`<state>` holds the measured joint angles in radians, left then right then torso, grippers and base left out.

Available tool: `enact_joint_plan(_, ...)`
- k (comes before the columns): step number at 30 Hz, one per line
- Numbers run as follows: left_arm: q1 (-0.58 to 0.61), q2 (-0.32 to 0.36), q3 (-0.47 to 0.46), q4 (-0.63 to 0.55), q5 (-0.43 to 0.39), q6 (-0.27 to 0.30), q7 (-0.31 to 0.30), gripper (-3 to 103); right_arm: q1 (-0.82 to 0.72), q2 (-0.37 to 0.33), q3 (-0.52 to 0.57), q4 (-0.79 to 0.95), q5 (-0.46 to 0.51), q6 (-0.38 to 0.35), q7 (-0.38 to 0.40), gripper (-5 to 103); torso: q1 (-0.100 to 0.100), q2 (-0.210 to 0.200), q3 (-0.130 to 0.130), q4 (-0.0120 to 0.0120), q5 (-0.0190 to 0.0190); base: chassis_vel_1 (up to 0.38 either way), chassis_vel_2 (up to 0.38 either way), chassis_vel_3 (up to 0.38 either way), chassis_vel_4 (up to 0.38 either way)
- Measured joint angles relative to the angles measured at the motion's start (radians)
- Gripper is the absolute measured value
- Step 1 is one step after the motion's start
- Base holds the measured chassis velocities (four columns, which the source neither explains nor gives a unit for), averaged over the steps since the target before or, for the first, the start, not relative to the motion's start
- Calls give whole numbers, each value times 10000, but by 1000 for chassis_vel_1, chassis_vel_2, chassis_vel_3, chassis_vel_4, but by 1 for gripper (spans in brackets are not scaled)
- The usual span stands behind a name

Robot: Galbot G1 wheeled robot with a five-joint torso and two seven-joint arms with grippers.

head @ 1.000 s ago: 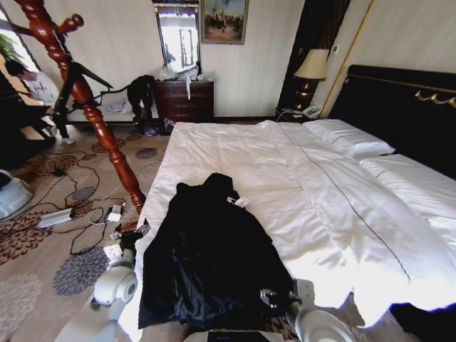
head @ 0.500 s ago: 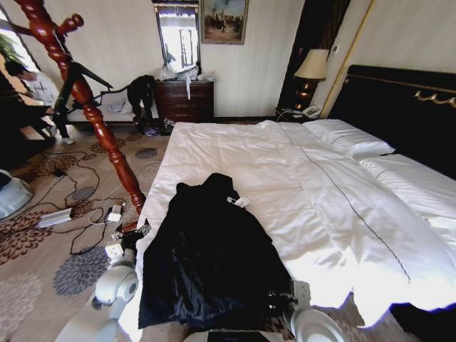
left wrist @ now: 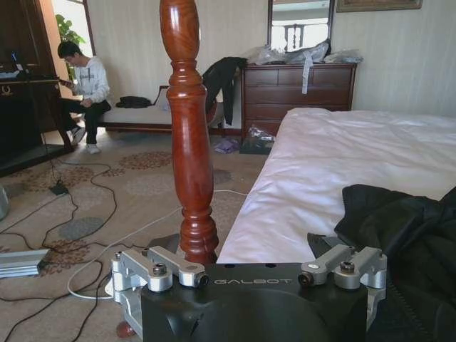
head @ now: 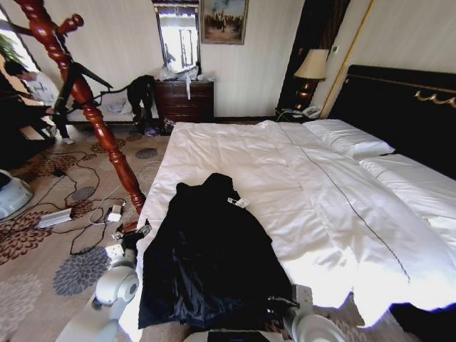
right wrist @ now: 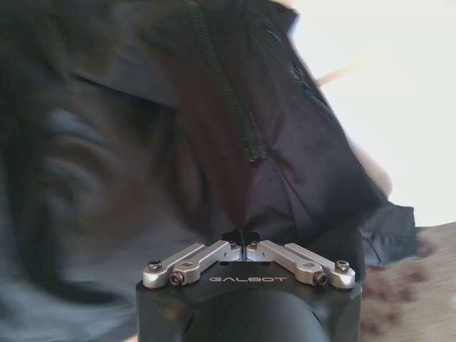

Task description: Pick up the clothes from the bed and hang them on the clothes hanger.

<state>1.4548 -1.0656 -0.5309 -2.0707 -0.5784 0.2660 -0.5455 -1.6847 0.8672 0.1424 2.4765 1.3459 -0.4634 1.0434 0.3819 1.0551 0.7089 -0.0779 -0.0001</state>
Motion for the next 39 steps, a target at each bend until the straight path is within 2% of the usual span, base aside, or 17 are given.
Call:
enact_joint_plan(3,34,-13,-6,-59,7,0,-4,100,37,121,104,229,1134,-123,168,0,0,0,0,0,0,0,0,0,0)
enact_joint_plan(11,102,-38,-115,-125,16,0,-10,100,-32,168,119,230,2057,-469,248,0,-2,0,0,0,0,0,0,0,0)
enact_joint_plan(16,99,-32,-179,-129,8,0,-12,100,333,338,172,234,3273,-603,192,0,-2,0,0,0,0,0,0,0,0)
enact_joint_plan(18,99,-45,-179,-129,8,0,-12,100,419,375,156,243,3316,-566,122,0,-2,0,0,0,1,0,0,0,0)
enact_joint_plan(22,99,-75,-161,-118,12,0,-13,100,707,472,93,267,2774,-64,-506,0,-2,0,0,0,0,0,0,0,0)
enact_joint_plan(27,98,-81,-151,-84,24,0,-13,100,816,566,120,264,2745,466,-907,0,-2,0,0,0,0,0,0,0,0)
enact_joint_plan(32,102,-99,-140,-71,52,0,-13,100,722,601,46,257,2593,573,-926,0,-2,0,0,0,0,0,0,0,0)
enact_joint_plan(34,118,-110,-135,-73,67,0,-13,100,707,627,-27,254,2049,577,-864,-1,-2,0,0,0,1,0,0,0,0)
enact_joint_plan(36,169,-113,-140,-115,82,0,-14,100,645,621,-24,186,1332,596,-769,10,-1,0,0,0,0,0,0,0,0)
enact_joint_plan(38,195,-111,-159,-129,90,0,-16,100,608,603,21,132,1161,583,-669,10,-1,0,0,0,2,0,0,0,0)
enact_joint_plan(39,213,-109,-178,-138,94,-1,-16,100,586,588,87,97,1093,549,-520,15,-1,0,0,0,1,0,0,0,0)
